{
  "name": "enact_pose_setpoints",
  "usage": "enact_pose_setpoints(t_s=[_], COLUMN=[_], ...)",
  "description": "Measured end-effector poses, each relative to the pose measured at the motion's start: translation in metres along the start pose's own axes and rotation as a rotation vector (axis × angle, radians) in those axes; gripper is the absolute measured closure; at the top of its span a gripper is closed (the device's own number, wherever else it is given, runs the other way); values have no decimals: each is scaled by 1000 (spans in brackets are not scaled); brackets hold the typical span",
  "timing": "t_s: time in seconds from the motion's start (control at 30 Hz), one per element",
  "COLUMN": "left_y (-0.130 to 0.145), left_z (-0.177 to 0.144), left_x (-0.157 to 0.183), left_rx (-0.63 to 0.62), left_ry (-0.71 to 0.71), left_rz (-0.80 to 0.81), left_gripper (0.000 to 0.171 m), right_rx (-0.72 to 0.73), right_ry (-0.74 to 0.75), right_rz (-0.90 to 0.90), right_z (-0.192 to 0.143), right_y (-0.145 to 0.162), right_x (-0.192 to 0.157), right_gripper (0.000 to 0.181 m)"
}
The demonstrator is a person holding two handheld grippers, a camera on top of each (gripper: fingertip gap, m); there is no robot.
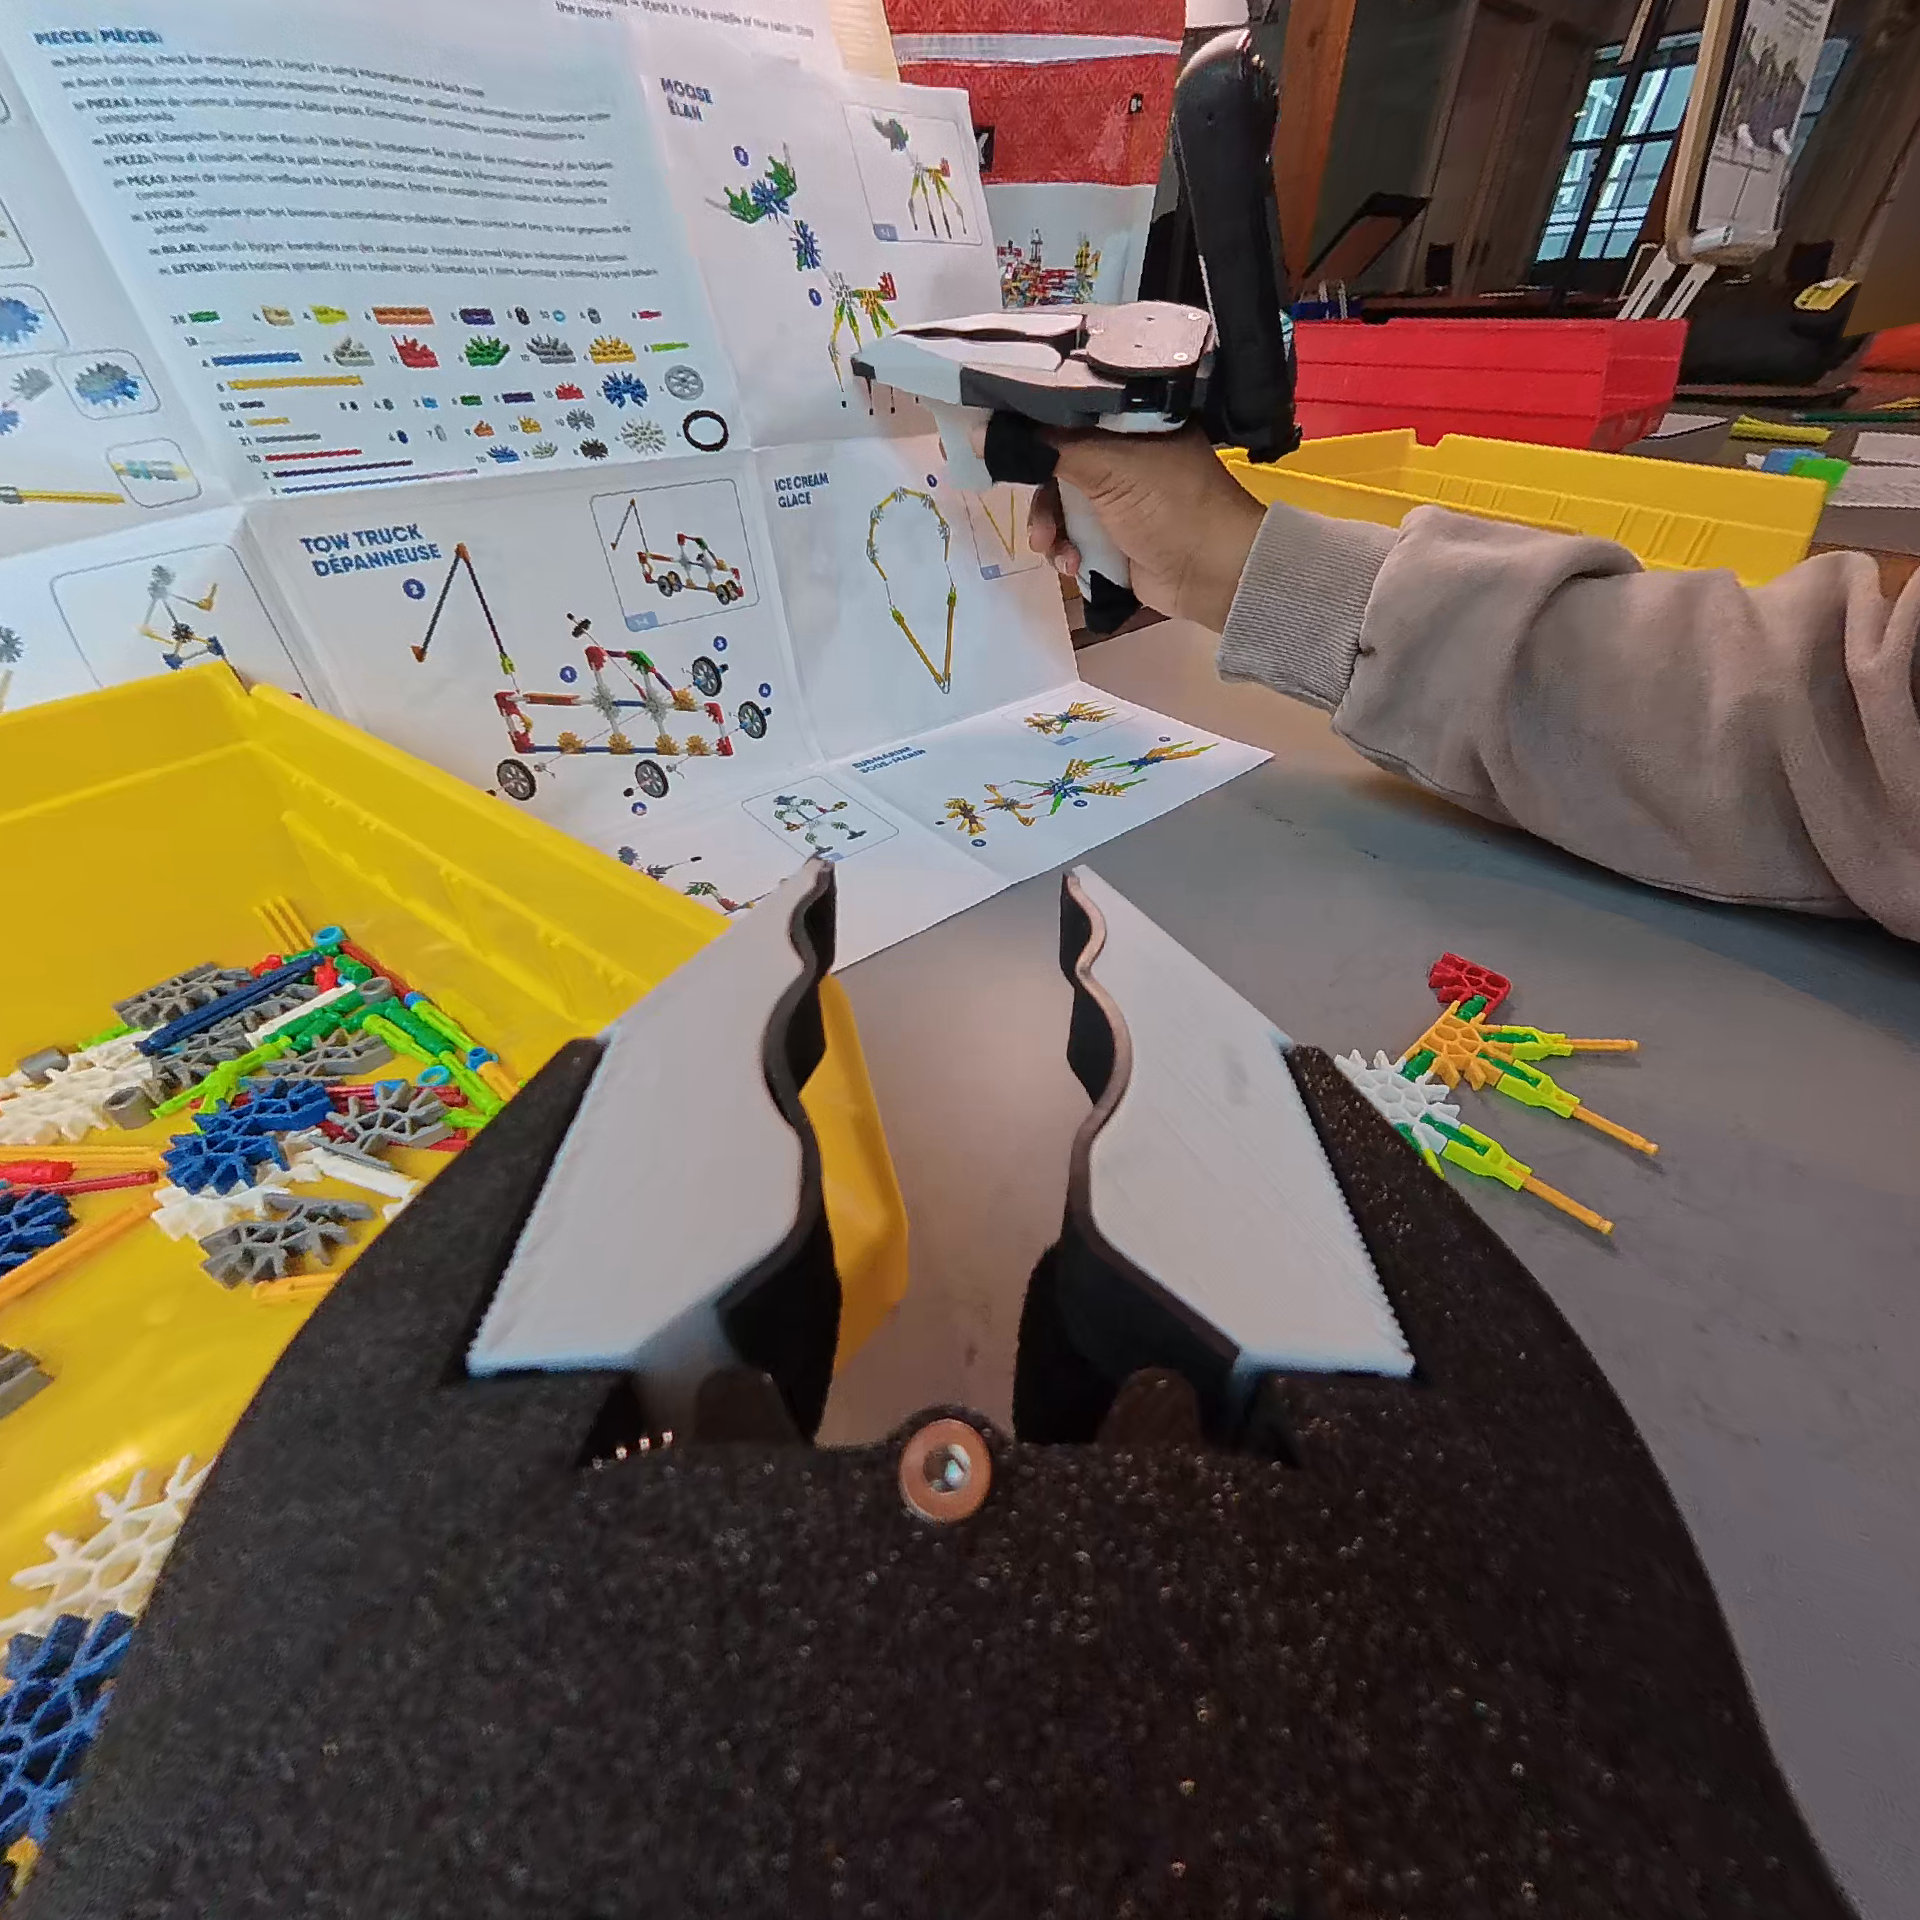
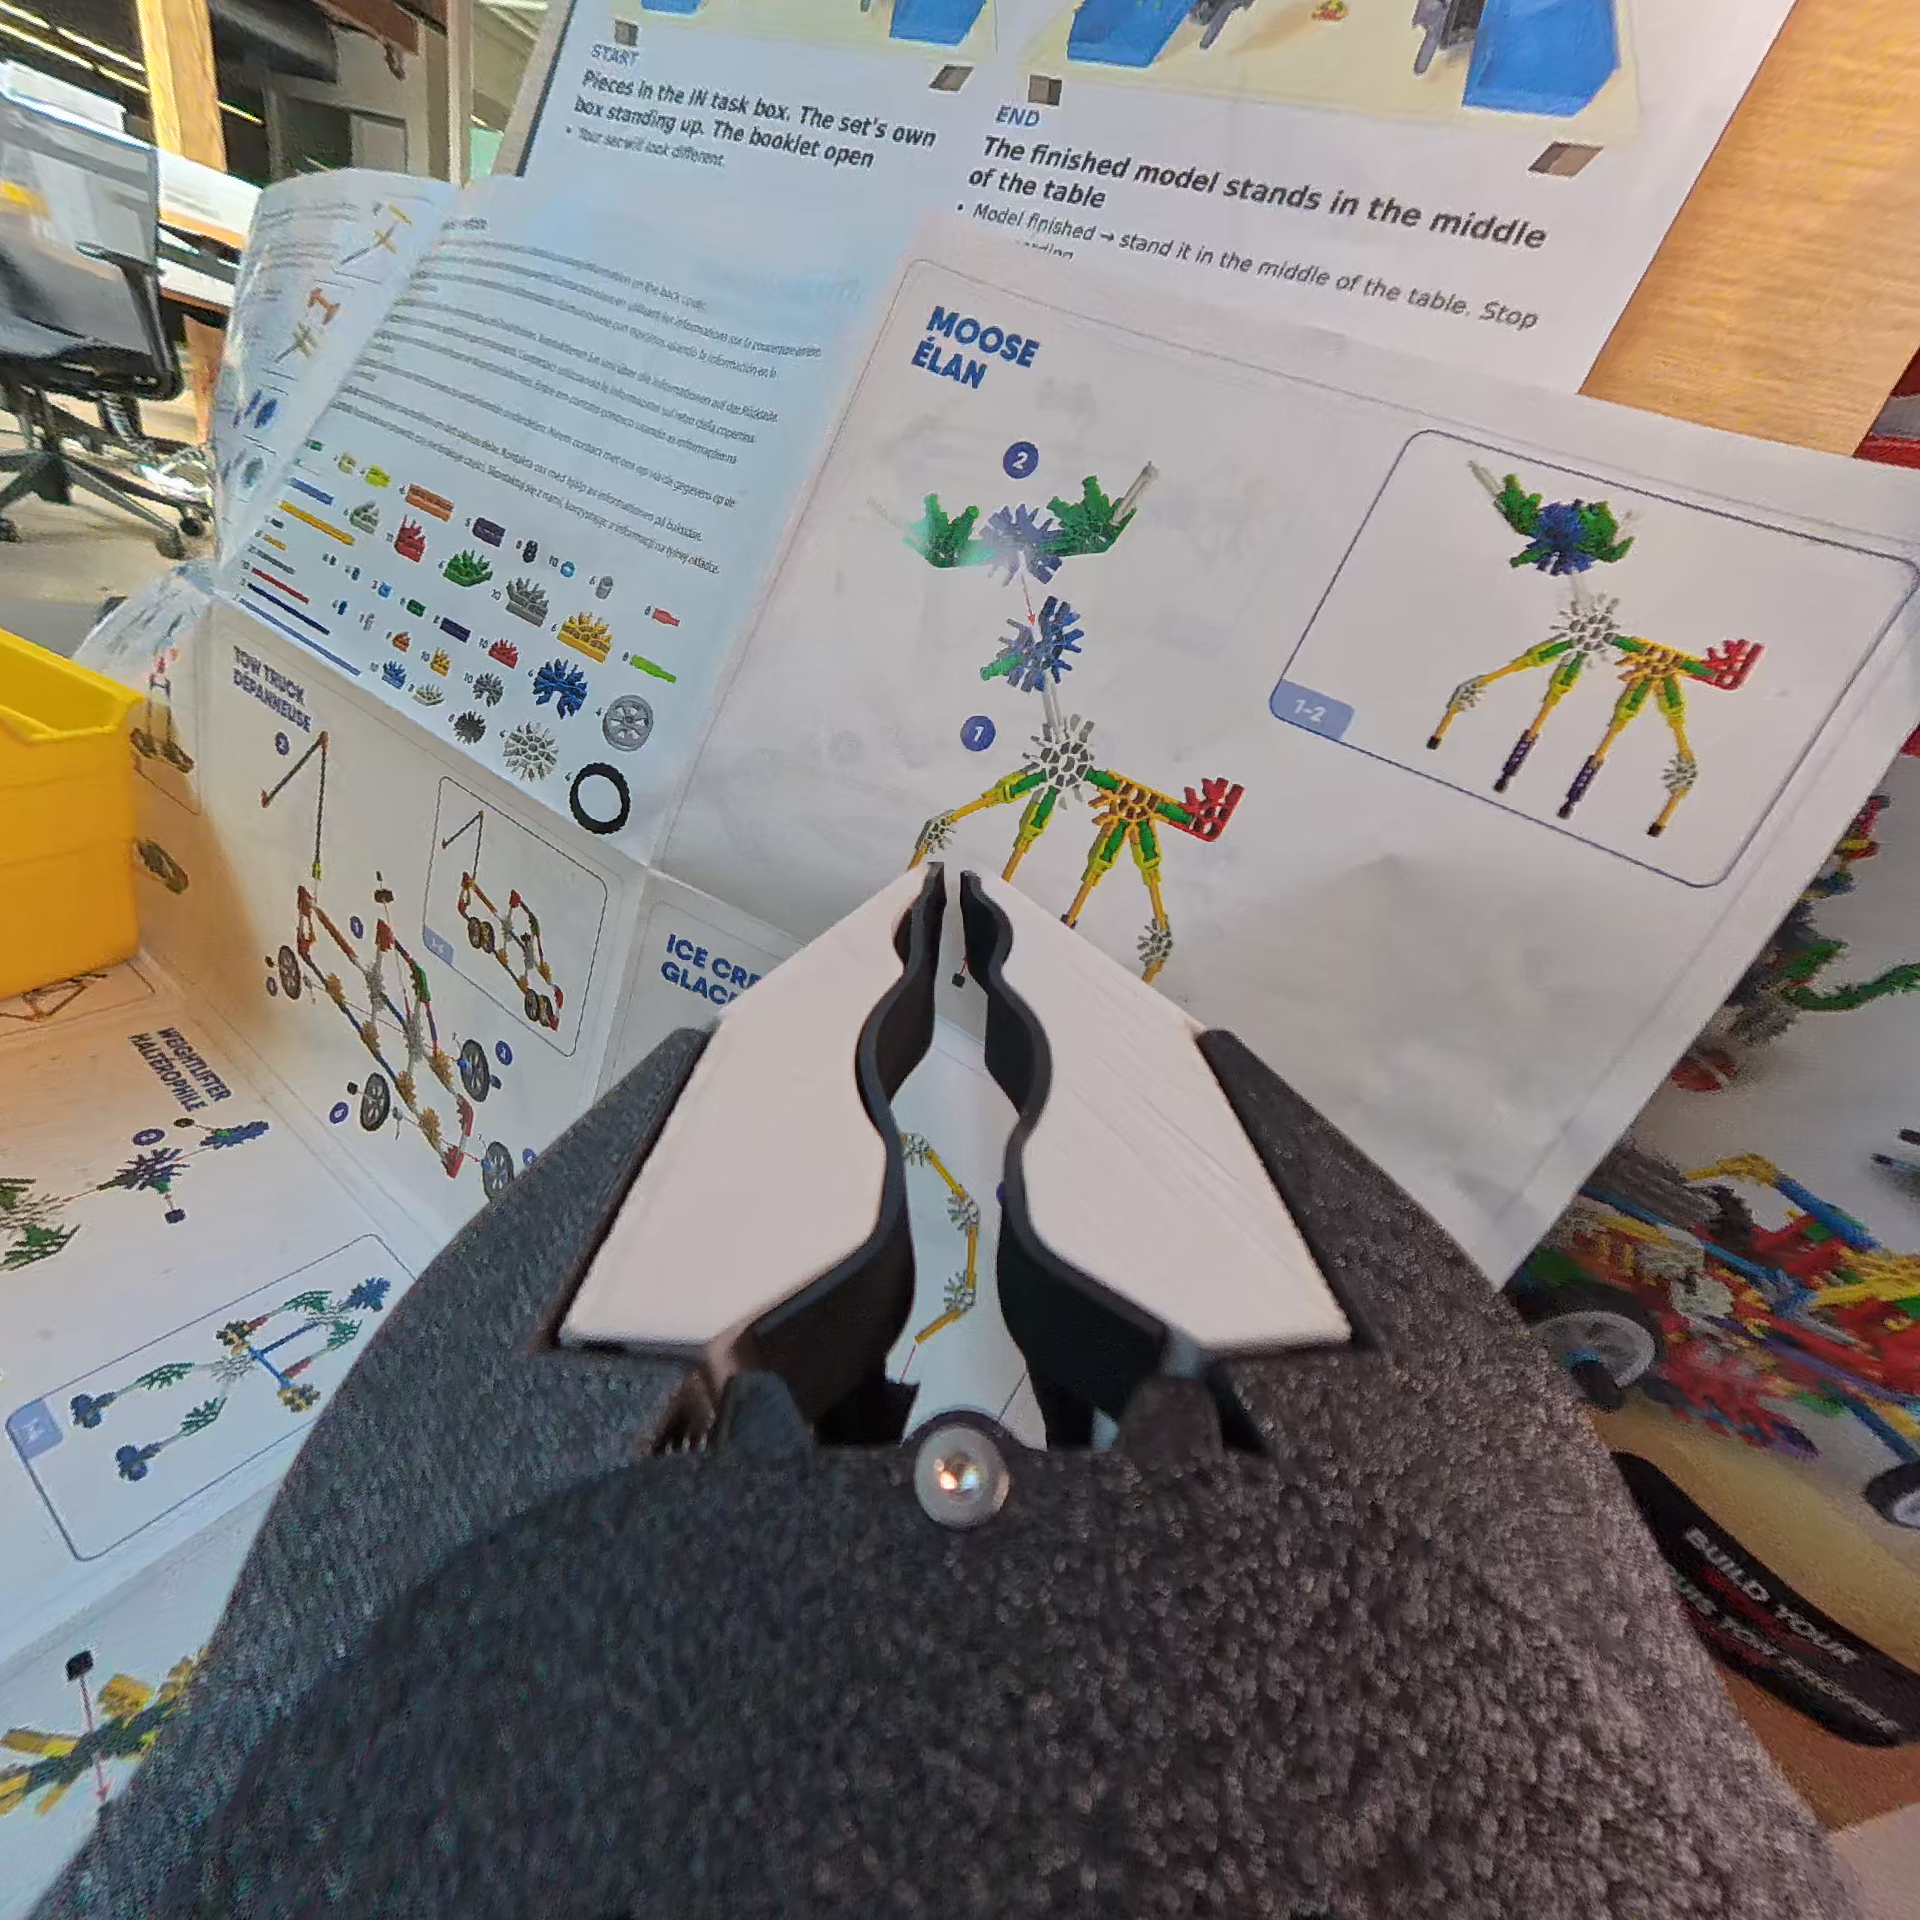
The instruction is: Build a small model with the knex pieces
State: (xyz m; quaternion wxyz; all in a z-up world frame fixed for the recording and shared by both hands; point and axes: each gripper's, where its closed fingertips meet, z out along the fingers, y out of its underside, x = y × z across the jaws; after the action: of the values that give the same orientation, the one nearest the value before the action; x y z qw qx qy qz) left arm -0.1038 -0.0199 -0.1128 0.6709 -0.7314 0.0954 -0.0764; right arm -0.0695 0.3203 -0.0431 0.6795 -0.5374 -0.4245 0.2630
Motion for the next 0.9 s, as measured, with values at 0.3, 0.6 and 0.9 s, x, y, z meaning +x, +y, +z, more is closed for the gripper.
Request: enact_pose_setpoints(t_s=[0.3, 0.6, 0.9], left_y=[-2, 0, -1], left_z=[-2, -1, -2], left_x=[2, 0, 0], left_rx=[8, -5, 1], left_ry=[5, -6, -4], left_rz=[5, 11, 16], left_gripper=[128, 128, 128], right_rx=[73, 33, 2], right_ry=[90, 63, 41], right_rz=[21, 17, 21], right_z=[-24, -18, -14], right_y=[-6, 7, 13], right_x=[50, 43, 36], right_gripper=[181, 181, 181])
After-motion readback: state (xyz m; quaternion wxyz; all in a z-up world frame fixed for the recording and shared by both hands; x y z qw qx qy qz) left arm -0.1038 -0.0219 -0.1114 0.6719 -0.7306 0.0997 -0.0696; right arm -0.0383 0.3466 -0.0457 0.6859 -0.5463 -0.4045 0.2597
